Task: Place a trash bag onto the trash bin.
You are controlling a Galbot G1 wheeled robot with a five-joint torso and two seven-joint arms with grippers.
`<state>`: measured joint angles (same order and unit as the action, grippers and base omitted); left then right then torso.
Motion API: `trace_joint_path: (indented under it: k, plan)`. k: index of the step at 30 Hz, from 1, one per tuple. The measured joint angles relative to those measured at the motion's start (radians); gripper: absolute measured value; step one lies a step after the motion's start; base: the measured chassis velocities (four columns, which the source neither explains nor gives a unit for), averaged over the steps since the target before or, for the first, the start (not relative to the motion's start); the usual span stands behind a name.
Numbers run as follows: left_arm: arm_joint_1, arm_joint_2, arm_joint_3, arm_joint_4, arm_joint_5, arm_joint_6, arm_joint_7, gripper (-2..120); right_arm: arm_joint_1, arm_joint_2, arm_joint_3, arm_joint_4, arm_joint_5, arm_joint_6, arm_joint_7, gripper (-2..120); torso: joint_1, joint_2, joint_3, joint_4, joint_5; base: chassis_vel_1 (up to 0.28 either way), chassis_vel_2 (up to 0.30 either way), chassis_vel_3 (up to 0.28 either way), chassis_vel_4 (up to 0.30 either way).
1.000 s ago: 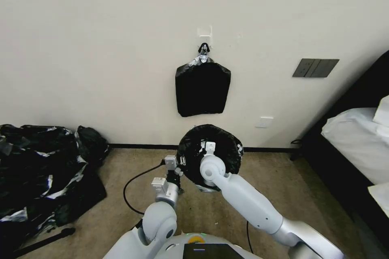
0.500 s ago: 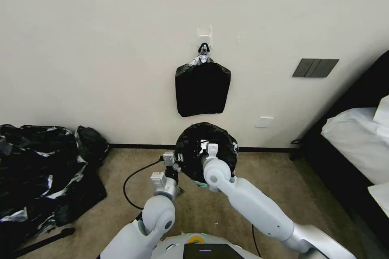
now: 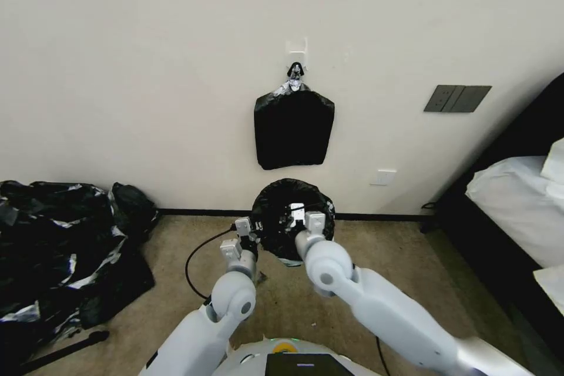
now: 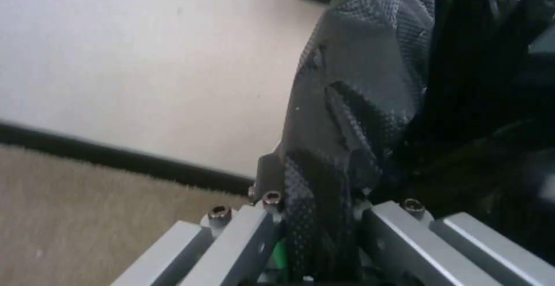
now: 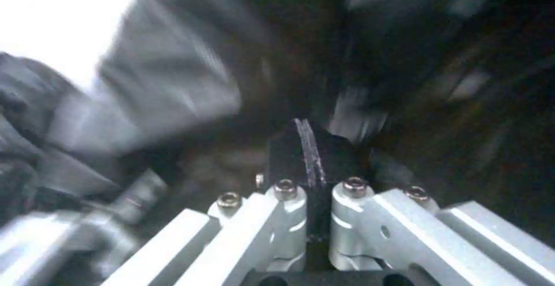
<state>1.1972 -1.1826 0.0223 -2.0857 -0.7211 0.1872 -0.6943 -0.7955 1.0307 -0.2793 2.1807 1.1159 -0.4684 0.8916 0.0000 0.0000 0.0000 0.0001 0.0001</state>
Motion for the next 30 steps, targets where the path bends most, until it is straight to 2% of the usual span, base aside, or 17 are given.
trace_joint_path:
  k: [3, 5, 8, 9, 12, 13, 15, 17, 19, 22, 26, 27, 29, 30]
  plan:
    - [-0.019, 0.003, -0.001, 0.005, -0.082, 0.037, -0.057, 1, -0.035, -0.068, 0.079, 0.096, -0.019, 0.008, -0.048, 0, 0.0, 0.0, 0.0, -0.0003, 0.0002, 0.0, 0.0, 0.0, 0.0]
    - [-0.023, 0.002, -0.001, 0.007, -0.1, 0.044, -0.07, 1, -0.042, -0.08, 0.098, 0.118, -0.021, 0.016, -0.064, 0, 0.0, 0.0, 0.0, -0.0003, 0.0001, 0.0, 0.0, 0.0, 0.0]
    - [-0.034, 0.007, -0.002, 0.009, -0.211, 0.098, -0.145, 1, -0.075, -0.14, 0.18, 0.21, -0.073, 0.077, -0.138, 0, 0.0, 0.0, 0.0, 0.0, 0.0001, 0.0, 0.0, 0.0, 0.0]
    - [-0.034, 0.007, -0.002, 0.009, -0.211, 0.098, -0.145, 1, -0.075, -0.14, 0.18, 0.21, -0.073, 0.077, -0.138, 0, 0.0, 0.0, 0.0, 0.0, 0.0001, 0.0, 0.0, 0.0, 0.0]
    - [-0.041, 0.013, 0.006, -0.018, -0.337, 0.145, -0.233, 1, -0.117, -0.172, 0.271, 0.274, -0.141, 0.118, -0.167, 2, 0.0, 0.0, 0.0, 0.0, 0.0001, 0.0, 0.0, 0.0, 0.0]
    - [-0.041, 0.013, 0.006, -0.018, -0.337, 0.145, -0.233, 1, -0.117, -0.172, 0.271, 0.274, -0.141, 0.118, -0.167, 2, 0.0, 0.0, 0.0, 0.0, 0.0001, 0.0, 0.0, 0.0, 0.0]
    - [-0.041, 0.022, 0.013, -0.033, -0.381, 0.163, -0.271, 1, -0.157, -0.178, 0.349, 0.305, -0.16, 0.123, -0.176, 12, 0.0, 0.0, 0.0, -0.0002, 0.0, 0.0, 0.0, 0.0, 0.0]
    - [-0.041, 0.026, 0.015, -0.04, -0.402, 0.171, -0.29, 1, -0.178, -0.178, 0.382, 0.312, -0.175, 0.128, -0.186, 15, 0.0, 0.0, 0.0, -0.0001, 0.0, 0.0, 0.0, 0.0, 0.0]
    - [-0.038, 0.035, 0.015, -0.054, -0.457, 0.189, -0.324, 1, -0.237, -0.174, 0.454, 0.314, -0.242, 0.155, -0.223, 25, 0.0, 0.0, 0.0, -0.0002, 0.0002, 0.0, 0.0, 0.0, 0.0]
    - [-0.032, 0.038, 0.015, -0.056, -0.466, 0.195, -0.329, 1, -0.267, -0.169, 0.487, 0.316, -0.271, 0.162, -0.241, 32, 0.0, 0.0, 0.0, -0.0001, -0.0001, 0.0, 0.0, 0.0, 0.0]
    - [-0.021, 0.048, 0.027, -0.047, -0.472, 0.206, -0.331, 1, -0.38, -0.137, 0.569, 0.325, -0.35, 0.172, -0.275, 52, 0.0, 0.0, 0.0, 0.0, 0.0, 0.0, 0.0, 0.0, 0.0]
    - [-0.021, 0.048, 0.027, -0.047, -0.472, 0.206, -0.331, 1, -0.38, -0.137, 0.569, 0.325, -0.35, 0.172, -0.275, 52, 0.0, 0.0, 0.0, 0.0, 0.0, 0.0, 0.0, 0.0, 0.0]
    - [-0.022, 0.048, 0.033, -0.041, -0.472, 0.209, -0.335, 1, -0.427, -0.125, 0.601, 0.325, -0.386, 0.177, -0.292, 61, 0.0, 0.0, 0.0, -0.0001, 0.0, 0.0, 0.0, 0.0, 0.0]
    - [-0.025, 0.047, 0.038, -0.044, -0.472, 0.212, -0.341, 1, -0.461, -0.118, 0.62, 0.325, -0.406, 0.178, -0.297, 68, 0.0, 0.0, 0.0, -0.0001, -0.0002, 0.0, 0.0, 0.0, 0.0]
